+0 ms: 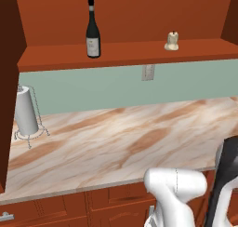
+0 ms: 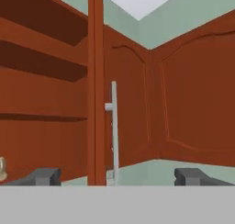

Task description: Get the candle and the wine from the cabinet and move them to the dining counter.

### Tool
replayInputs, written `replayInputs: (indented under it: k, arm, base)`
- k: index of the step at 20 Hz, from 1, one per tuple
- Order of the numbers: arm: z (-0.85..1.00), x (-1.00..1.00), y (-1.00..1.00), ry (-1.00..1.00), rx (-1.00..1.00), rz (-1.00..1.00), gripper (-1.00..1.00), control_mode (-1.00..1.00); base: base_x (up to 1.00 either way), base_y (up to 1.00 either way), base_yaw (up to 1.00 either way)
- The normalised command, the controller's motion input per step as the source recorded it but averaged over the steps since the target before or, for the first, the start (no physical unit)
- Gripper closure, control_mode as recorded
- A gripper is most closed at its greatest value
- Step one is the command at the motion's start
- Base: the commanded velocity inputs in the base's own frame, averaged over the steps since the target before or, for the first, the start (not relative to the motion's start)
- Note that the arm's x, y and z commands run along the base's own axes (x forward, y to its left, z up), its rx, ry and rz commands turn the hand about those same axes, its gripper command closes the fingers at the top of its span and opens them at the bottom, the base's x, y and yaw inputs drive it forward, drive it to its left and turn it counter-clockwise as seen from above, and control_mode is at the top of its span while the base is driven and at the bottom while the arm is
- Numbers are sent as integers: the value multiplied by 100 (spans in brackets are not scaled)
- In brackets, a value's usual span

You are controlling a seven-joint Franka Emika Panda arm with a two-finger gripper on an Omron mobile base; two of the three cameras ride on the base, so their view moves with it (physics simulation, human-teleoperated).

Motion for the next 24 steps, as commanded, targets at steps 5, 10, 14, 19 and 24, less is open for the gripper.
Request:
replayInputs:
  k: [5, 10, 14, 19, 24]
  arm:
    - [10, 16, 96, -7, -2, -38, -100, -100]
    - [7, 56, 58, -5, -1, -34, -100, -100]
    - [0, 84, -2, 0, 0, -18, -100, -100]
    - [0, 58, -42, 0, 0, -17, -100, -100]
    - [0, 8, -71, 3, 9, -19, -100, -100]
  base:
    - [0, 0, 0]
    - [0, 0, 0]
    - [0, 0, 0]
    - [0, 0, 0]
    - [0, 0, 0]
